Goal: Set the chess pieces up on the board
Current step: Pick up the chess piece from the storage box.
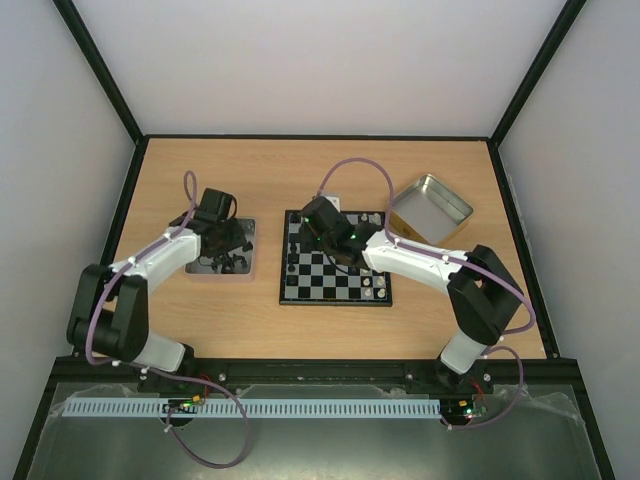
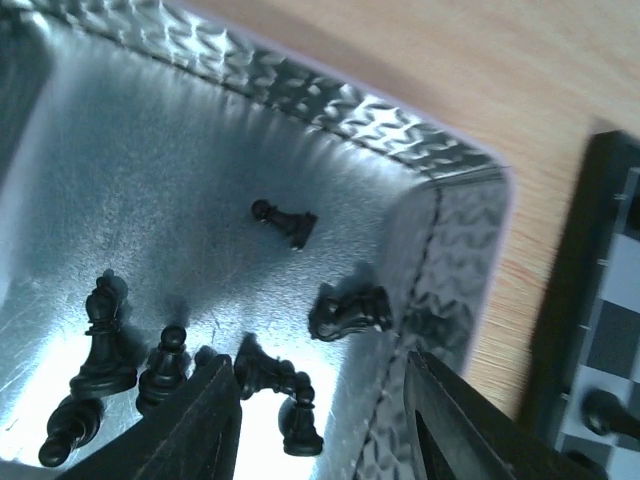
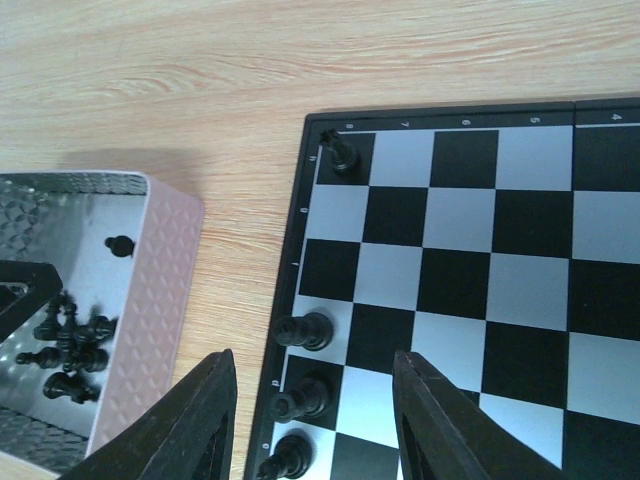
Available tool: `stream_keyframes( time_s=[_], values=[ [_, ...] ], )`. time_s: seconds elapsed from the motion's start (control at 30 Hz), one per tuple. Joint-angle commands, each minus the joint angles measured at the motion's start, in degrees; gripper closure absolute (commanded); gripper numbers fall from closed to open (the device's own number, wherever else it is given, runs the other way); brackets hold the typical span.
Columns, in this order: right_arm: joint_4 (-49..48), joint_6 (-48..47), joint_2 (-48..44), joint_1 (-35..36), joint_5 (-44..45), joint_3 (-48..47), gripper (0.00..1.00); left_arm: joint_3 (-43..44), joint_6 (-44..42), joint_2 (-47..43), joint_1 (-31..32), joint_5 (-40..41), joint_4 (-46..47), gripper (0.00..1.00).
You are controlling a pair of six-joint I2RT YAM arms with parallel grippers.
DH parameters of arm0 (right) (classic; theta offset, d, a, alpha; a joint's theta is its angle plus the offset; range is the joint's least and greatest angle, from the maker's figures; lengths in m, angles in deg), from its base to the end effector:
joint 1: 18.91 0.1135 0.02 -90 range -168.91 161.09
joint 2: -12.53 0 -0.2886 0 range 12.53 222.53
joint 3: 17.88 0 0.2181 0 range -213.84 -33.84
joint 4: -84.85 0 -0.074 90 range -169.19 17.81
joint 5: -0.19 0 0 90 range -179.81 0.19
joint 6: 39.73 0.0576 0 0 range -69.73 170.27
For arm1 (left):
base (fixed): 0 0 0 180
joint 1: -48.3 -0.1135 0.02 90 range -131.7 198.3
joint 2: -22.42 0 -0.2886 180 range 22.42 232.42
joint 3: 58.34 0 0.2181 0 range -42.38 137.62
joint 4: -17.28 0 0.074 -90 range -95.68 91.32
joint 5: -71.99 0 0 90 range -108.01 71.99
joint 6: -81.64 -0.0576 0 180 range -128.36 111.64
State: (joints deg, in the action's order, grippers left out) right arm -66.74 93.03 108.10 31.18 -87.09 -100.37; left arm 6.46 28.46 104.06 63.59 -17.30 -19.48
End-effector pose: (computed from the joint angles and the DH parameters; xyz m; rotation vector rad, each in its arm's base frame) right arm 0.2324 0.2736 0.2642 -0.1289 2.4177 0.7507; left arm 0.2557 -0.0692 0.2299 -0.4801 2.4973 -0.3531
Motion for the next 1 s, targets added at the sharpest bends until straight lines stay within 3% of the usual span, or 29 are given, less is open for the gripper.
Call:
stream_keyframes(
  time_s=[0.0,0.33,0.57,0.7,0.97],
  values=[
    [-0.4,0.5,-1.3,-0.4,2.9,1.8,0.59,3.3,4.5,4.6,-0.9,1.7,-0.3,0.54],
    [-0.3,-0.3,-2.8,-1.0,4.1,3.3,0.62,7.6,8.1,15.9,-1.5,4.6,1.0,0.63],
    [-0.1,-0.6,-3.0,-1.1,5.6,3.7,0.63,10.6,6.3,20.6,-1.4,5.1,-1.3,0.61],
    [0.2,-1.0,-3.2,-1.2,6.9,3.5,0.63,11.2,5.2,21.7,-1.2,6.3,-3.2,0.60],
    [0.1,-1.0,-2.9,-1.1,6.8,3.5,0.64,9.8,2.2,21.4,-1.1,7.5,-6.7,0.69]
  ],
)
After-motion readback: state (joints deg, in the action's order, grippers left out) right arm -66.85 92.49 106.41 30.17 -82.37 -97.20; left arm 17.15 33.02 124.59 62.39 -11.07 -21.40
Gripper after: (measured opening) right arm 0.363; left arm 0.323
